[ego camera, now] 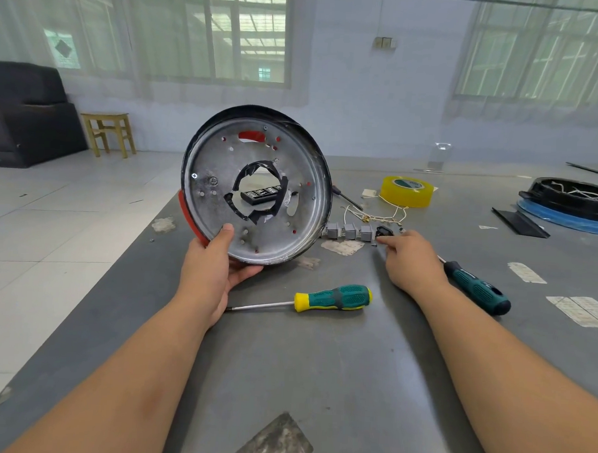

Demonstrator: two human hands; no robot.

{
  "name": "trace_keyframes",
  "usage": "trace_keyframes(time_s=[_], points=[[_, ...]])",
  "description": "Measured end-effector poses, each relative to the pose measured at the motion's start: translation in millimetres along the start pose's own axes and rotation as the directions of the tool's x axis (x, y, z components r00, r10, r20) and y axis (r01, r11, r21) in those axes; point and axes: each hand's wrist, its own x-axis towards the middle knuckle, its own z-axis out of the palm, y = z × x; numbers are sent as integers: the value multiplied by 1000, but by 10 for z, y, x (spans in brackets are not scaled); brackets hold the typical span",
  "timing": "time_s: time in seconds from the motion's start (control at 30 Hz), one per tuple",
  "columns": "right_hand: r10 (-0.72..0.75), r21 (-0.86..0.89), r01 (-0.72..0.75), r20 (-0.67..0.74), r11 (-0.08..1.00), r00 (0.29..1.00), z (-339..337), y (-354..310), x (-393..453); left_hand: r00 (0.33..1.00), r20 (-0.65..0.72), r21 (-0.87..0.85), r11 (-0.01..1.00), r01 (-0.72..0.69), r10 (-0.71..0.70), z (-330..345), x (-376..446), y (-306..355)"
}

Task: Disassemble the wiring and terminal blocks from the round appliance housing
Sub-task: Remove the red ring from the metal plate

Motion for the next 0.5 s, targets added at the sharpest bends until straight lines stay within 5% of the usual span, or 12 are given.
trace_keyframes(time_s=[0.5], points=[[7, -48, -6, 27, 999, 1000, -12, -9, -7, 1000, 10, 0, 1000, 0, 0, -16, 17, -18]])
